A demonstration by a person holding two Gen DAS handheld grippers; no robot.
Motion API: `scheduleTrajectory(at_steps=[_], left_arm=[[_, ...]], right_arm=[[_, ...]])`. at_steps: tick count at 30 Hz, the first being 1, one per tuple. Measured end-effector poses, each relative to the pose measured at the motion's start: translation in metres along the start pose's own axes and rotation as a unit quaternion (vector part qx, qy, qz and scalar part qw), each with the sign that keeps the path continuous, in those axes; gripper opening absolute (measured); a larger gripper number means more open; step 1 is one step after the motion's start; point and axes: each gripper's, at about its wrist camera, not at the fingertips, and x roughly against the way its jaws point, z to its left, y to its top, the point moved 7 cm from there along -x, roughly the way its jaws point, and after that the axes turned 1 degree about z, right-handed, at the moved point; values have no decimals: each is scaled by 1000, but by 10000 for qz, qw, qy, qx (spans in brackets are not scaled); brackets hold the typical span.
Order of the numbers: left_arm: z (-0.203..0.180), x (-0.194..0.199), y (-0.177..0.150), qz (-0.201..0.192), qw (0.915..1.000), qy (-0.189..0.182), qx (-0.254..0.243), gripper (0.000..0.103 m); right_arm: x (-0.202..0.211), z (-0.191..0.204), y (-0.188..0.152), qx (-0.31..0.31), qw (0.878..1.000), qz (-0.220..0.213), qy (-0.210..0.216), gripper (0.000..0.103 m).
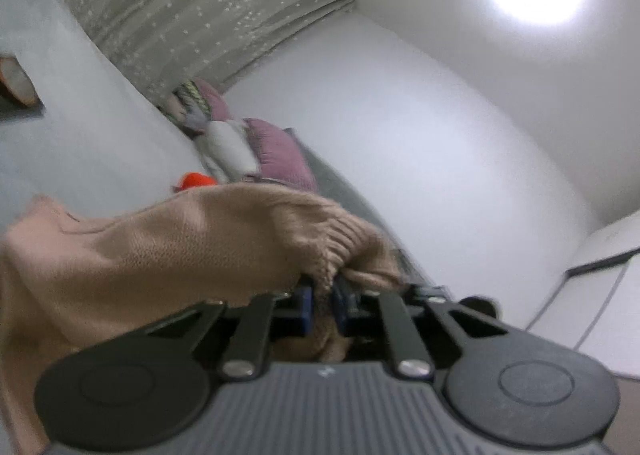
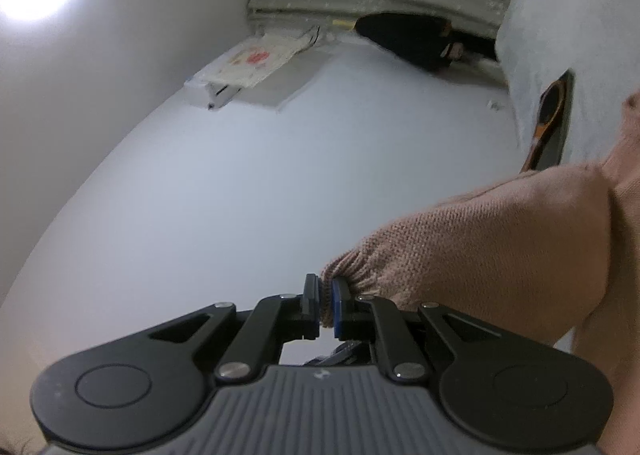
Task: Fold clothes
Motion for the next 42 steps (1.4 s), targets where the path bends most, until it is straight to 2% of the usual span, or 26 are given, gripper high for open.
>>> scheduleTrajectory(at_steps=[2, 4, 6, 8, 10, 11, 15, 19, 25, 30, 33, 36, 39, 42], left_arm=[[0, 1, 1, -84, 9998, -166, 110, 10], [2, 1, 1, -134, 9998, -104, 114, 10], [5, 2, 1, -182, 9998, -22, 109, 10], [6, 3, 2, -285, 9995, 102, 99, 10], [6, 5, 3, -404, 9988, 254, 76, 10], [6, 5, 5, -450, 9985, 317, 63, 10], [5, 5, 9, -604, 9967, 542, -39, 10], [2, -3, 9, -566, 9969, 541, -77, 10], [0, -18, 9, -469, 9975, 527, -91, 9], [3, -24, 8, -415, 9975, 561, -117, 9], [3, -26, 8, -412, 9973, 602, -106, 9], [3, -26, 10, -446, 9971, 607, -55, 9], [3, -24, 12, -479, 9970, 598, -44, 9], [3, -24, 12, -469, 9970, 619, -67, 9]], right_arm=[[10, -5, 9, 119, 9991, -288, -304, 13], [20, -6, 16, 370, 9948, -550, -773, 14], [27, -1, 17, 527, 9924, -609, -926, 18], [32, 11, 14, 716, 9908, -598, -978, 34], [34, 29, 5, 1025, 9884, -529, -985, 44], [32, 37, 0, 1195, 9867, -474, -997, 46], [16, 56, -20, 1672, 9792, -192, -1132, 46], [-8, 42, -33, 1625, 9764, 16, -1420, 46], [-12, 4, -26, 1148, 9757, -206, -1855, 46], [7, -3, -16, 958, 9742, -508, -1978, 44], [8, -2, -16, 1089, 9697, -530, -2121, 40], [6, 4, -21, 1399, 9630, -437, -2263, 40], [2, 12, -29, 1887, 9492, -351, -2493, 37], [-4, 18, -36, 2424, 9290, -291, -2781, 21]])
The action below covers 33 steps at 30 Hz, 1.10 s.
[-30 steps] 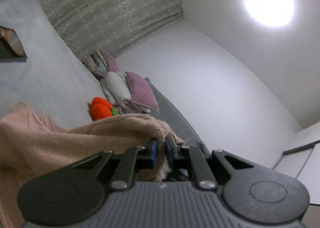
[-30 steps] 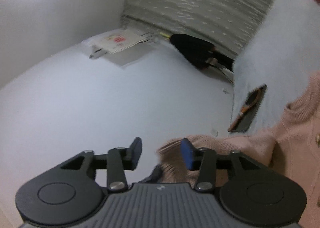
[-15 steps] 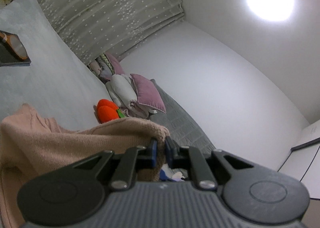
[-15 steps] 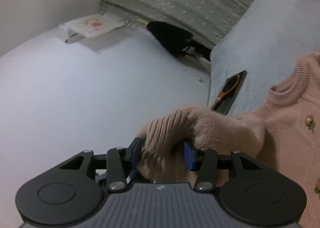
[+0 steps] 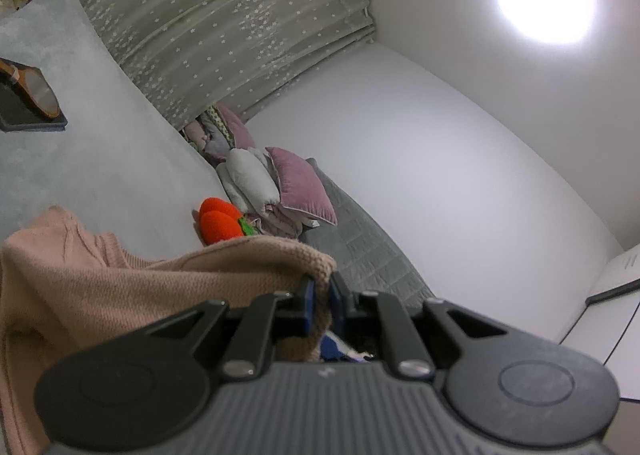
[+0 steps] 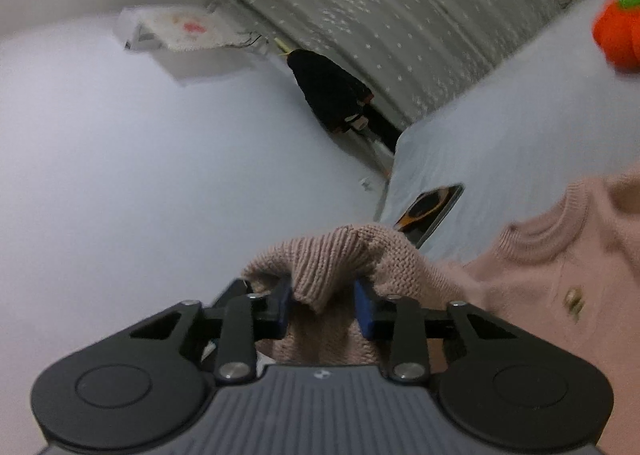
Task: Fold clothes
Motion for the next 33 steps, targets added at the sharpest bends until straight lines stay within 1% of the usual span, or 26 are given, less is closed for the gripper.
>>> scheduleTrajectory(at_steps=[1, 2, 3, 5, 6, 8, 10, 11, 12, 13, 14, 15, 17, 18, 19, 22, 25, 27, 29, 31, 32, 33], left_arm=[[0, 0, 0, 6, 10000, 33, -36, 9], [-1, 1, 1, 12, 9999, 71, -77, 9], [-2, 3, 3, 2, 9998, 132, -170, 9], [-5, 10, 8, -38, 9989, 267, -385, 9], [-7, 15, 12, -75, 9982, 325, -493, 9], [-13, 24, 19, -121, 9969, 397, -665, 10], [-22, 32, 24, -122, 9960, 414, -780, 12], [-26, 36, 27, -123, 9955, 422, -837, 15], [-30, 40, 30, -123, 9950, 431, -895, 17], [-35, 44, 33, -124, 9944, 439, -952, 23], [-41, 49, 35, -151, 9939, 392, -1022, 32], [-48, 53, 37, -183, 9933, 335, -1094, 36], [-60, 58, 39, -225, 9904, 344, -1320, 61], [-66, 60, 41, -245, 9887, 354, -1436, 65], [-69, 60, 40, -228, 9870, 397, -1539, 72], [-73, 47, 30, 15, 9813, 635, -1818, 73], [-69, 29, 16, 250, 9789, 750, -1886, 72], [-66, 20, 8, 362, 9783, 772, -1886, 64], [-60, 16, 4, 453, 9831, 651, -1649, 33], [-54, 12, 2, 488, 9876, 509, -1402, 17], [-52, 12, 2, 465, 9897, 429, -1283, 11], [-50, 11, 2, 442, 9916, 348, -1164, 10]], right_arm=[[0, 3, -1, 167, 9998, 20, -58, 12], [0, 6, -2, 334, 9994, 40, -116, 12], [1, 10, -2, 386, 9992, 82, -50, 10], [9, 16, 2, 63, 9983, 193, 539, 9], [14, 20, 5, -151, 9957, 222, 886, 9], [24, 24, 14, -561, 9858, 257, 1562, 9], [32, 28, 20, -851, 9738, 281, 2090, 7], [35, 29, 22, -979, 9670, 294, 2332, 7], [37, 31, 23, -1078, 9614, 308, 2513, 7], [38, 31, 24, -1137, 9581, 314, 2609, 7], [39, 31, 24, -1155, 9568, 308, 2652, 7], [39, 31, 25, -1164, 9561, 303, 2673, 7], [39, 28, 25, -1171, 9562, 303, 2667, 7], [39, 26, 25, -1194, 9551, 327, 2693, 7], [39, 25, 26, -1202, 9544, 350, 2712, 7], [41, 26, 25, -1158, 9541, 420, 2730, 7], [42, 27, 24, -1084, 9552, 482, 2710, 7], [43, 27, 23, -1031, 9570, 517, 2662, 7], [44, 24, 22, -1018, 9582, 549, 2615, 7], [44, 18, 20, -1024, 9603, 577, 2530, 7], [43, 14, 20, -1037, 9611, 588, 2492, 7], [43, 10, 21, -1064, 9615, 589, 2462, 7]])
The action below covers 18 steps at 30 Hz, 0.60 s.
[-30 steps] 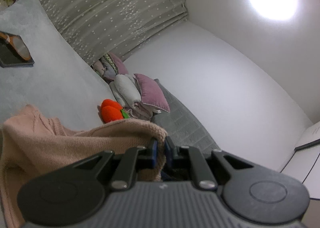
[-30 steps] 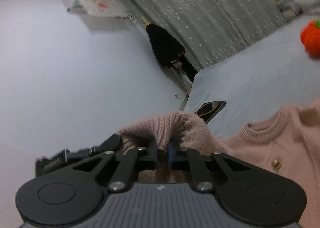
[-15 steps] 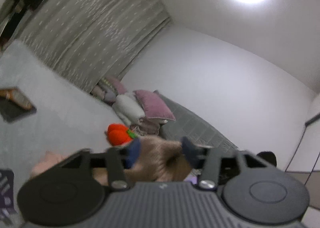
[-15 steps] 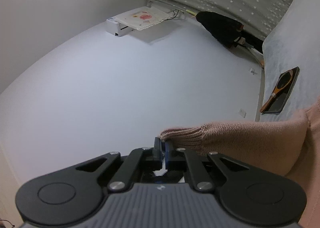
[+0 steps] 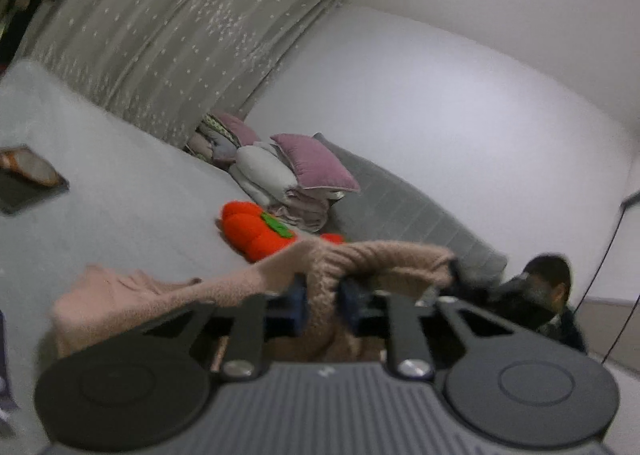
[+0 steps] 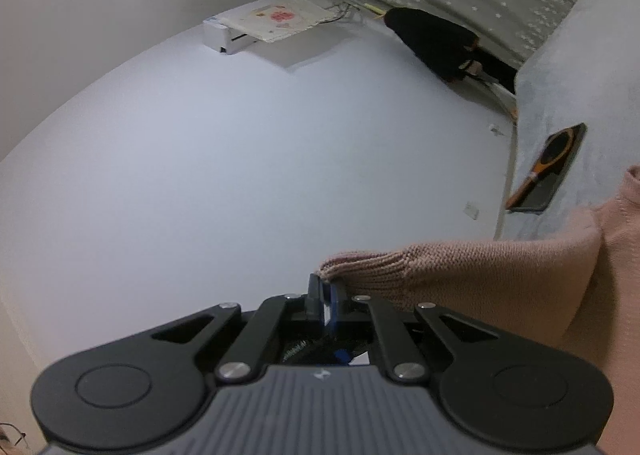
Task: Fold clothes
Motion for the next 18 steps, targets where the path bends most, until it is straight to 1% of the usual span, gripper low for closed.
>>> scheduleTrajectory(at_steps=[2, 4, 6, 7, 9, 10, 12, 15, 16, 17, 18], left_arm=[[2, 3, 0, -105, 9992, -290, 247, 9], [5, 6, 2, -197, 9967, -611, 489, 9], [7, 6, -3, -186, 9943, -828, 643, 9], [7, 6, -5, -177, 9929, -930, 714, 9], [8, 6, -10, -160, 9897, -1132, 856, 9], [10, 4, -13, -145, 9891, -1152, 908, 9], [14, 4, -15, -168, 9917, -942, 857, 9], [21, 5, -13, -231, 9929, -747, 900, 9], [23, 5, -12, -257, 9928, -714, 928, 9], [25, 7, -12, -270, 9930, -667, 940, 9], [27, 9, -12, -281, 9932, -618, 948, 9]], right_arm=[[6, -8, 3, 17, 9999, -55, -156, 6], [12, -20, 7, 92, 9984, -138, -534, 6], [14, -32, 8, 207, 9944, -175, -1021, 6], [13, -38, 7, 204, 9926, -149, -1190, 6], [7, -44, 2, 240, 9904, -60, -1358, 6], [5, -42, 1, 342, 9889, -33, -1448, 6], [4, -34, 1, 568, 9864, -51, -1539, 6], [14, -15, 2, 840, 9851, -208, -1484, 11], [17, -8, 4, 906, 9853, -260, -1424, 15], [19, -2, 5, 962, 9856, -310, -1359, 25], [20, 5, 6, 1031, 9857, -369, -1284, 32]])
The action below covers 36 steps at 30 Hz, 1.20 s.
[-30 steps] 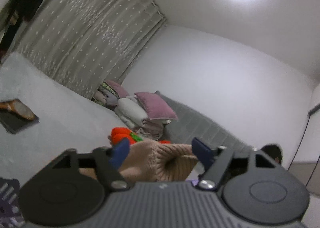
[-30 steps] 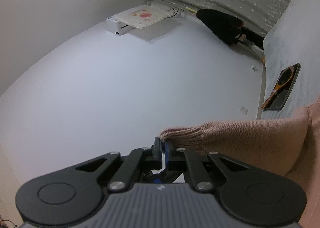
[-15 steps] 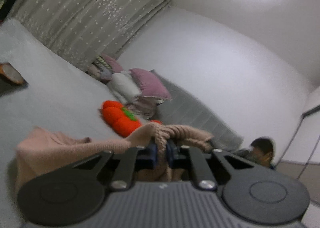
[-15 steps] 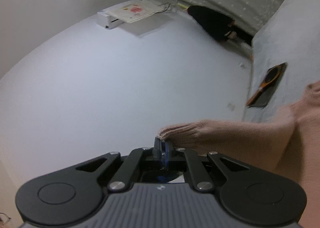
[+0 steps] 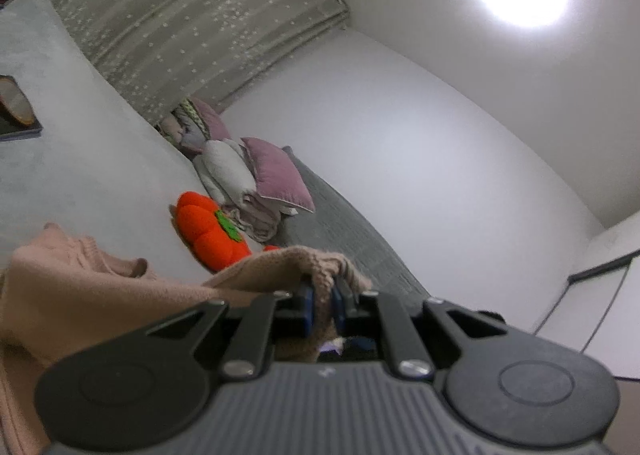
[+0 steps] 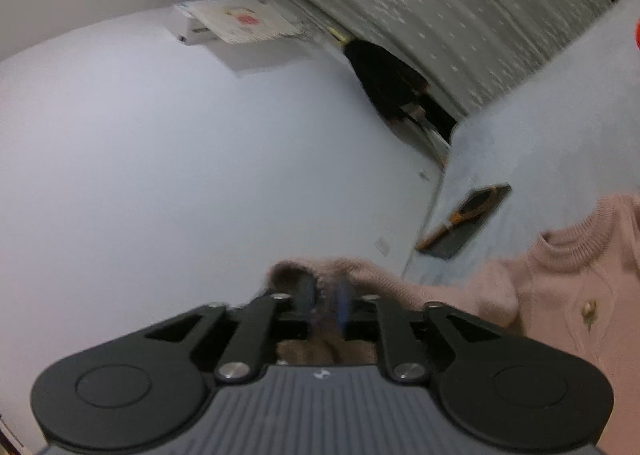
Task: Fold clothes
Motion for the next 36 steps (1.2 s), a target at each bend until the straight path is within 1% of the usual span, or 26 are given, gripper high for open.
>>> scheduleTrajectory(at_steps=[1, 3, 5, 7, 11, 16, 17, 18, 19, 20, 21, 22, 24, 26, 27, 28, 29, 30, 32, 33, 35, 36], left_arm=[[1, 2, 0, -16, 10000, 49, 6, 9], [3, 3, 1, -13, 9998, 178, -35, 9], [1, -2, 1, 22, 9998, 207, -53, 9], [-1, -6, 2, 59, 9997, 227, -68, 9], [-6, -9, -1, 187, 9994, 233, -200, 9], [-18, -16, -10, 482, 9956, 357, -721, 9], [-21, -17, -12, 557, 9938, 407, -867, 9], [-25, -18, -15, 623, 9915, 476, -1038, 9], [-28, -19, -18, 687, 9887, 550, -1212, 10], [-31, -20, -20, 737, 9851, 658, -1408, 10], [-34, -20, -22, 784, 9808, 772, -1608, 11], [-38, -20, -24, 806, 9764, 865, -1809, 14], [-49, -16, -24, 767, 9687, 1002, -2138, 26], [-68, -12, -26, 664, 9553, 1152, -2642, 56], [-78, -11, -26, 609, 9473, 1226, -2896, 61], [-90, -9, -29, 564, 9374, 1294, -3183, 70], [-101, -8, -33, 516, 9250, 1390, -3499, 76], [-112, -7, -37, 468, 9110, 1490, -3816, 78], [-126, -13, -52, 505, 8817, 1699, -4372, 80], [-132, -17, -59, 528, 8657, 1802, -4641, 80], [-145, -24, -74, 573, 8307, 2001, -5163, 80], [-145, -30, -81, 639, 8195, 2080, -5301, 79]], right_arm=[[1, 8, 3, 76, 9999, -69, 80, 39], [3, 22, 5, 231, 9994, -122, 232, 40], [0, 35, 2, 378, 9986, -75, 361, 40], [-5, 42, -3, 513, 9979, 16, 402, 40], [-22, 38, -11, 687, 9974, 164, 147, 40], [-41, 24, -19, 768, 9963, 293, -237, 40], [-44, 22, -20, 770, 9961, 332, -281, 34], [-48, 19, -21, 765, 9958, 374, -331, 26], [-50, 16, -22, 724, 9959, 403, -357, 18], [-51, 14, -22, 647, 9965, 405, -331, 12], [-50, 11, -22, 515, 9975, 405, -251, 11], [-48, 9, -21, 305, 9987, 401, -91, 10], [-44, 5, -17, -113, 9991, 365, 208, 10], [-40, 1, -12, -502, 9972, 298, 464, 10], [-37, -2, -10, -672, 9958, 266, 555, 10], [-34, -4, -7, -846, 9941, 236, 635, 10], [-33, -5, -5, -996, 9923, 218, 697, 10], [-31, -6, -4, -1132, 9904, 204, 762, 10], [-27, -7, -2, -1364, 9864, 185, 898, 10], [-25, -6, -1, -1454, 9846, 176, 956, 10], [-21, -3, 1, -1549, 9824, 158, 1033, 10], [-20, -1, 1, -1557, 9822, 154, 1042, 10]])
